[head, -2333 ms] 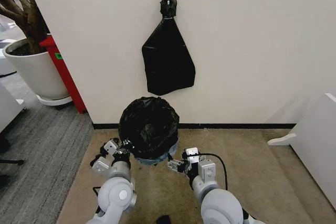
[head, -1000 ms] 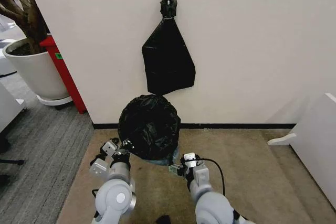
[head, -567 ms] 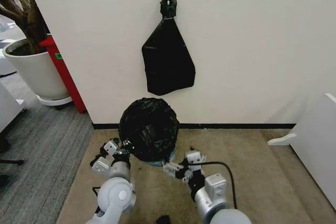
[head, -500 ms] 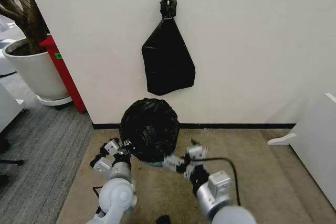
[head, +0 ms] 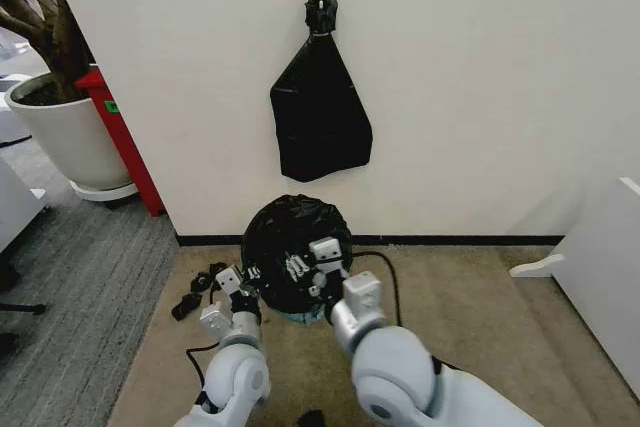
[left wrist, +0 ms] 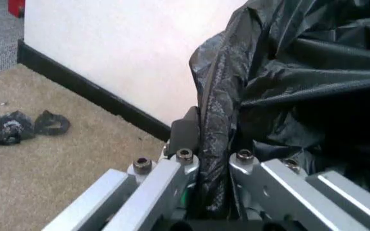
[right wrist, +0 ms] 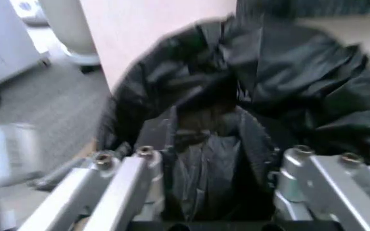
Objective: Place the garbage bag over the trash bin.
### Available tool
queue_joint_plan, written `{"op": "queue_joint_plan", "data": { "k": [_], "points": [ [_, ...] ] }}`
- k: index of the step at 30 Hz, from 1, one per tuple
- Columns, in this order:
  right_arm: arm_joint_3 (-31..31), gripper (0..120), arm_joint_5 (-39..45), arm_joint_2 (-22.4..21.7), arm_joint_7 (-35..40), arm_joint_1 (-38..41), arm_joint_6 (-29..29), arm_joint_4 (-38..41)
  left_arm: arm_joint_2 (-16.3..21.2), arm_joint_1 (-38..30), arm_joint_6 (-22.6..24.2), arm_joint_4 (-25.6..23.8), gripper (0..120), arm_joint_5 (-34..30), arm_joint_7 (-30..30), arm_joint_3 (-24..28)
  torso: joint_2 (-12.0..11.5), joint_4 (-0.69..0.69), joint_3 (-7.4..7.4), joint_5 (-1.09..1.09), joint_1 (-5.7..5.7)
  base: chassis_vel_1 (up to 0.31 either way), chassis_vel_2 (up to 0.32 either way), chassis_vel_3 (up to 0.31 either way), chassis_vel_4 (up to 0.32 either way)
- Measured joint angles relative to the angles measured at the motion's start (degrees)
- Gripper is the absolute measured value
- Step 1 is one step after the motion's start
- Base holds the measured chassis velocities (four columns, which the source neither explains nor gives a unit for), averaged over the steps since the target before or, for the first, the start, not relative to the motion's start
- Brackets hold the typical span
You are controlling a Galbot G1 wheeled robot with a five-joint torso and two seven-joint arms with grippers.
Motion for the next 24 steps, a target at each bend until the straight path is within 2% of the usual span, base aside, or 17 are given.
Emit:
{"op": "queue_joint_plan", "data": {
  "k": [1,2,3,4,6,8,15,24],
  "points": [
    [0.00,34,0.00,0.00,0.00,0.00,0.00,0.00,0.00,0.00,0.00,0.00,1,0.00,0.00,0.00,0.00,0.00,0.00,0.00,0.00,0.000,0.000,0.000,0.000],
    [-1.32,24,2.41,0.86,1.89,2.30,-0.52,-2.93,-0.13,0.30,0.01,0.00,1,0.34,0.07,0.02,0.00,0.01,0.00,0.00,0.00,0.000,0.000,0.000,0.000],
    [-1.32,24,2.41,0.86,1.89,2.30,-0.52,-2.93,-0.13,0.30,0.01,0.00,1,0.34,0.07,0.02,0.00,0.01,0.00,0.00,0.00,0.000,0.000,0.000,0.000],
    [-1.95,14,4.20,1.42,3.28,3.89,-1.00,-4.45,-0.30,0.55,-0.02,0.00,1,0.76,0.22,0.02,0.00,-0.01,-0.01,0.00,0.00,0.000,0.000,0.000,0.000],
    [-3.46,5,8.32,2.81,7.00,7.18,-2.08,-7.84,-0.96,1.17,-0.34,0.10,1,1.97,0.69,0.08,0.00,0.00,0.00,-0.01,0.00,0.000,0.000,0.000,0.000],
    [-4.50,0,12.07,3.97,9.65,9.82,-3.01,-10.35,-1.50,1.48,-0.70,0.23,1,2.97,1.06,0.12,0.00,0.00,0.00,-0.01,0.00,0.000,0.000,0.000,0.000],
    [-7.04,0,18.02,7.65,13.16,15.02,-4.50,-18.34,-2.43,2.32,-1.51,-0.22,1,5.47,1.91,-0.06,0.00,-0.01,0.00,-0.01,0.00,0.000,0.000,0.000,0.000],
    [-9.98,0,19.27,12.44,13.34,19.25,-4.53,-30.24,-2.97,4.21,-1.84,-2.41,1,7.21,2.45,-0.12,0.00,0.00,0.00,-0.01,0.00,0.000,0.000,0.000,0.000]
  ]
}}
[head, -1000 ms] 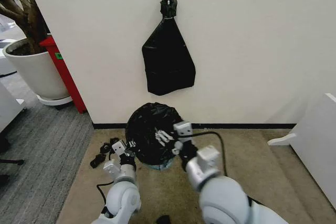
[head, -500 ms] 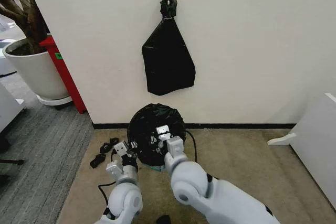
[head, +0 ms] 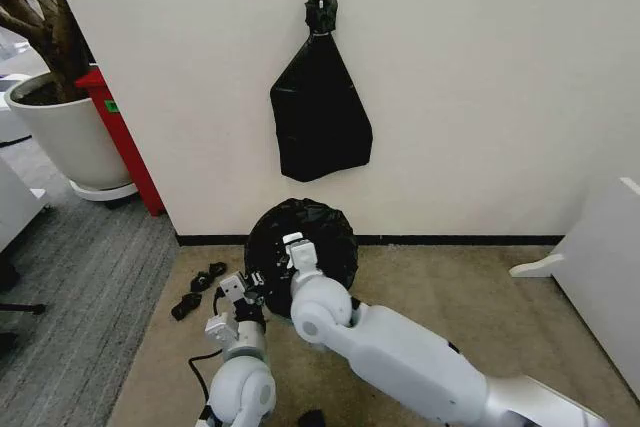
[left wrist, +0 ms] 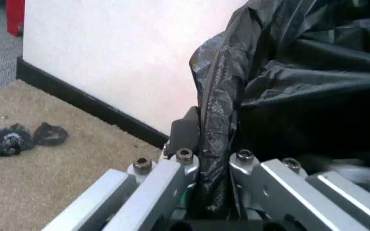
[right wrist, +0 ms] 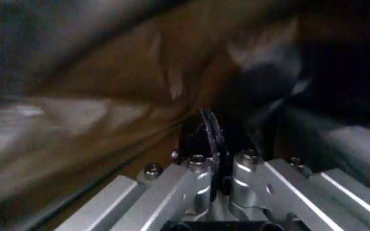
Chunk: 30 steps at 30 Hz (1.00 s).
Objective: Place the garbage bag over the trash bin.
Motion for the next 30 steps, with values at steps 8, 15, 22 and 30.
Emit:
{"op": "queue_joint_plan", "data": {
  "k": [8,15,22,30],
  "points": [
    [-1.38,0,-1.34,2.40,-1.59,3.22,1.17,-8.63,-0.93,1.94,-0.35,-1.58,1,1.24,0.52,0.01,0.00,0.00,0.00,0.00,0.00,0.000,0.000,0.000,0.000],
    [-2.41,0,-2.43,3.04,-2.68,4.13,1.81,-10.69,-1.18,2.94,-0.40,-2.65,1,1.58,0.71,-0.02,0.00,-0.01,-0.01,0.02,0.00,0.000,0.000,0.000,0.000],
    [-0.93,0,-3.68,3.49,-4.07,6.13,2.56,-12.97,-0.75,3.89,-0.47,-2.89,1,1.99,0.96,-0.31,0.01,0.00,-0.01,0.02,0.00,0.000,0.000,0.000,0.000],
    [-0.81,0,-5.10,-0.59,-5.06,3.70,2.82,-10.73,-0.56,3.20,-0.49,-2.73,1,1.77,0.93,-0.43,0.01,-0.03,-0.01,0.02,0.00,0.000,0.000,0.000,0.000]
  ]
}}
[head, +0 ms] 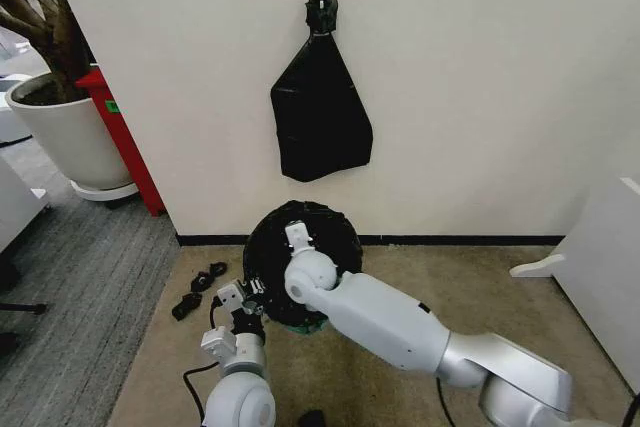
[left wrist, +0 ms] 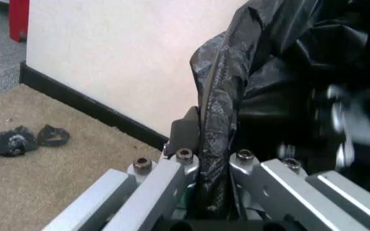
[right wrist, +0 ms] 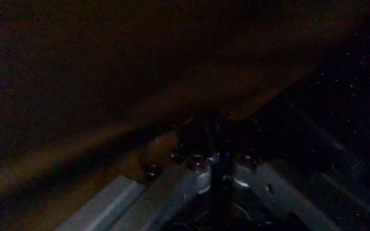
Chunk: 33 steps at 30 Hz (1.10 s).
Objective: Place the garbage bag over the trash bin.
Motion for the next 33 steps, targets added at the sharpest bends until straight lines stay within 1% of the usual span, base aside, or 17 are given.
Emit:
{"op": "queue_joint_plan", "data": {
  "k": [5,8,9,12,14,18,22,23,28,33],
  "points": [
    [-1.75,0,-0.98,0.46,0.13,-2.03,0.01,1.76,0.08,-0.61,0.01,0.21,1,-0.24,-0.09,-0.07,0.00,0.01,0.00,-0.01,0.00,0.000,0.000,0.000,0.000],
    [-3.62,0,-1.92,3.24,0.27,-1.75,0.34,0.86,-0.31,-0.50,0.17,0.21,1,-0.55,-0.13,0.03,0.00,0.03,0.00,-0.01,0.00,0.000,0.000,0.000,0.000],
    [-3.62,0,-1.92,3.24,0.27,-1.75,0.34,0.86,-0.31,-0.50,0.17,0.21,1,-0.55,-0.13,0.03,0.00,0.03,0.00,-0.01,0.00,0.000,0.000,0.000,0.000],
    [-3.47,0,-2.58,5.73,0.06,0.42,0.86,-1.51,-0.65,0.03,0.17,0.21,1,-0.42,-0.10,0.38,0.00,0.04,0.00,0.00,0.00,0.000,0.000,0.000,0.000],
    [-2.52,0,-3.18,6.32,-0.57,1.97,1.12,-3.08,-0.83,0.30,0.15,0.19,1,-0.29,-0.09,0.50,0.00,0.05,0.00,-0.01,0.00,0.000,0.000,0.000,0.000],
    [-0.57,0,-3.78,5.79,-1.68,3.47,1.23,-4.32,-0.88,0.51,0.11,-0.02,1,-0.17,-0.03,0.65,0.00,0.04,0.00,0.00,0.00,0.000,0.000,0.000,0.000],
    [0.19,0,-4.49,2.42,-2.40,2.21,1.35,-3.46,-0.16,0.63,0.12,-0.16,1,-0.23,0.03,0.45,0.00,0.01,0.00,-0.01,0.00,0.000,0.000,0.000,0.000],
    [0.19,0,-4.49,2.42,-2.40,2.21,1.35,-3.46,-0.16,0.63,0.12,-0.16,1,-0.23,0.03,0.45,0.00,0.01,0.00,-0.01,0.00,0.000,0.000,0.000,0.000],
    [-0.99,0,-5.74,-0.11,-2.82,-1.27,1.46,-0.99,0.49,0.10,0.17,-0.84,1,-0.72,-0.02,-0.16,0.00,0.01,0.00,0.01,0.00,0.000,0.000,0.000,0.000],
    [-3.17,0,-6.83,0.08,-2.93,-3.34,1.49,0.62,0.48,0.35,0.23,-0.96,1,-0.80,-0.08,-0.25,0.00,0.02,0.00,0.00,0.00,0.000,0.000,0.000,0.000]
  ]
}}
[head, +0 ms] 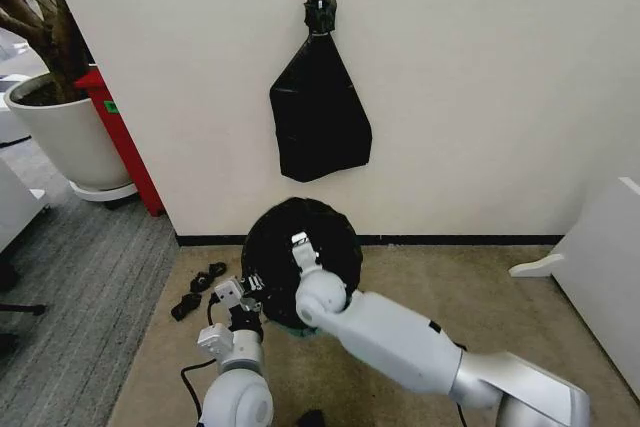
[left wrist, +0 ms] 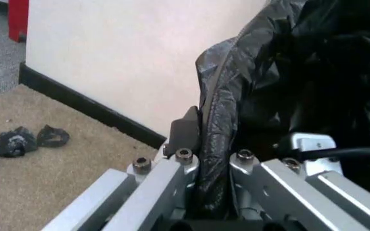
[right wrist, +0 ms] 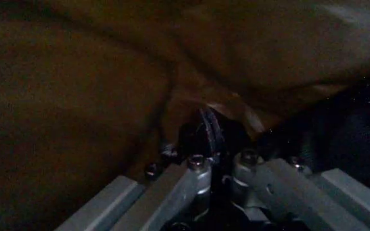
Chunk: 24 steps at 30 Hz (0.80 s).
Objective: Place the garbage bag over the trash bin.
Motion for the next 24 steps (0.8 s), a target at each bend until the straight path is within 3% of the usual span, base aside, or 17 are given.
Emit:
{"op": "queue_joint_plan", "data": {
  "k": [9,20,22,24],
  "points": [
    [-0.72,0,-0.70,3.90,-0.57,1.94,0.88,-2.77,-1.22,1.00,-0.07,-0.05,1,0.67,0.52,0.81,0.00,0.01,0.00,-0.02,0.00,0.000,0.000,0.000,0.000],
    [2.18,0,-0.95,2.75,-0.70,2.78,0.97,-2.04,-1.13,0.12,-0.17,1.10,1,0.15,0.33,0.72,0.00,0.00,0.00,-0.01,0.00,0.000,0.000,0.000,0.000],
    [2.10,1,-0.84,2.43,-0.24,2.50,0.95,-0.33,-0.96,-0.28,0.02,1.12,1,-0.49,0.05,0.53,0.00,0.00,0.00,0.00,0.00,0.000,0.000,0.000,0.000],
    [1.81,14,0.13,2.20,1.04,2.31,0.74,2.44,-0.56,-1.13,0.17,1.41,1,-1.17,-0.23,-0.01,0.00,0.00,0.00,0.00,0.00,0.000,0.000,0.000,0.000]
  ]
}}
